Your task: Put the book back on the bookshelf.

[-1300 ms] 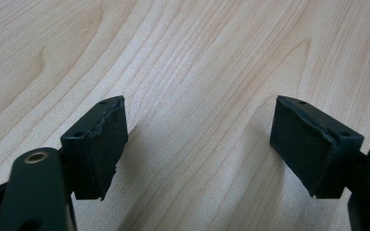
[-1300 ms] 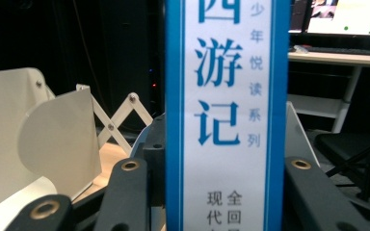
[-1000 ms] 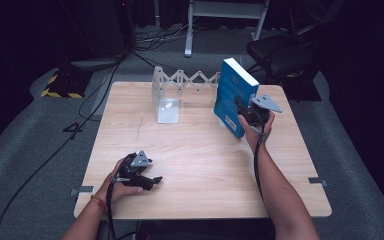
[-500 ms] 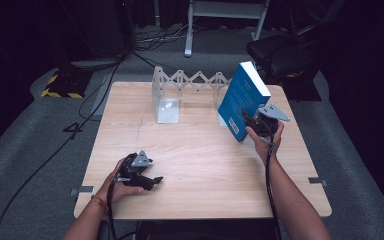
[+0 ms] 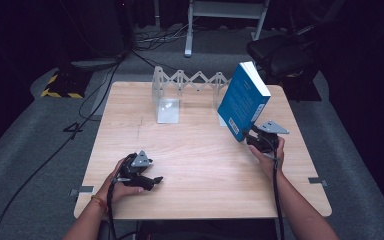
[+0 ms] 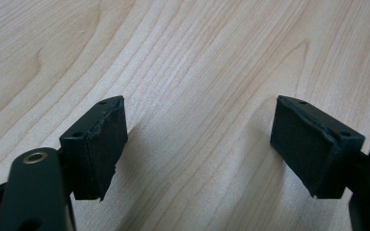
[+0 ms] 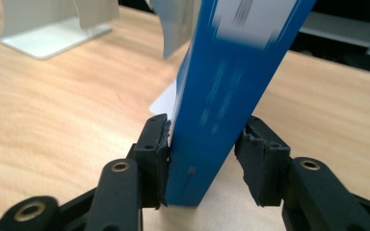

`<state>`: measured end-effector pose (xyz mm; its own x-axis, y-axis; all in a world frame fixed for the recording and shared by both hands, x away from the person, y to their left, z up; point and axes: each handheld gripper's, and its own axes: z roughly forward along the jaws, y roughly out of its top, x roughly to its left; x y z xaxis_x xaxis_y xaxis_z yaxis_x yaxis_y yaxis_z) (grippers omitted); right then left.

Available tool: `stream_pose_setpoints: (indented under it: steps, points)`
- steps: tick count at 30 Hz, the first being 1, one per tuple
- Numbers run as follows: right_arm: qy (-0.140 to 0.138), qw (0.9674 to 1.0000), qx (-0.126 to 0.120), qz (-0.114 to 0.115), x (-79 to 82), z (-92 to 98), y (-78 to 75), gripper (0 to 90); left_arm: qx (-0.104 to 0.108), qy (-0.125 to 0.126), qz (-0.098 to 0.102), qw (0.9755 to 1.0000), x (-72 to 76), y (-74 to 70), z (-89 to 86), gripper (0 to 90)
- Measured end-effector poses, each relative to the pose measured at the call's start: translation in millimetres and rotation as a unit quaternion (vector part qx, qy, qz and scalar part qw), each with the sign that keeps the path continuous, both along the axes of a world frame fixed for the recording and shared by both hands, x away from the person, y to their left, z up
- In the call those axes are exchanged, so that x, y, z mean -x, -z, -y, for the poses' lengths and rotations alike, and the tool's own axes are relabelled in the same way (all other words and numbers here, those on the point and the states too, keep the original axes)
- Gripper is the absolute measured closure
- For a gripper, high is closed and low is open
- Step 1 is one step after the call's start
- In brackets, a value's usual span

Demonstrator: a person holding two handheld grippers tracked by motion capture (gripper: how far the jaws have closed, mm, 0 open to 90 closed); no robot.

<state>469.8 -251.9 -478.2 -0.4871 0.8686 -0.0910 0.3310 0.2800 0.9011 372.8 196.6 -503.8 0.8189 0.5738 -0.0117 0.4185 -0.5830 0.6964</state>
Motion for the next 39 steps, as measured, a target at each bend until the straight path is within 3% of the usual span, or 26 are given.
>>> stream_pose_setpoints:
  steps: [2,7,13,23,33,39]
  points:
    - [0.001,0.9999,0.008,-0.007,1.1,-1.1,5.8,57.5,0.000,0.000,0.000,1.0000,0.1,0.1,0.0,21.1]
    - [0.003,0.9998,-0.014,-0.016,-0.9,-0.3,9.2,59.4,0.000,0.001,0.000,1.0000,-0.2,0.0,0.0,21.0]
    - [0.022,0.9988,-0.036,-0.024,-17.2,-8.9,7.9,61.6,0.002,0.002,-0.001,1.0000,-0.8,0.2,1.2,20.7]
    - [0.040,0.9979,-0.043,-0.028,-36.3,-19.8,6.6,62.1,0.001,0.003,-0.001,1.0000,-1.1,0.1,1.4,20.7]
    - [0.044,0.9975,-0.045,-0.033,-38.4,-18.8,5.5,61.2,0.001,0.003,0.001,1.0000,-1.3,0.1,1.8,20.6]
    - [0.032,0.9979,-0.040,-0.039,-33.3,-13.7,2.9,61.1,0.001,0.003,0.000,1.0000,-1.2,0.1,1.9,20.6]
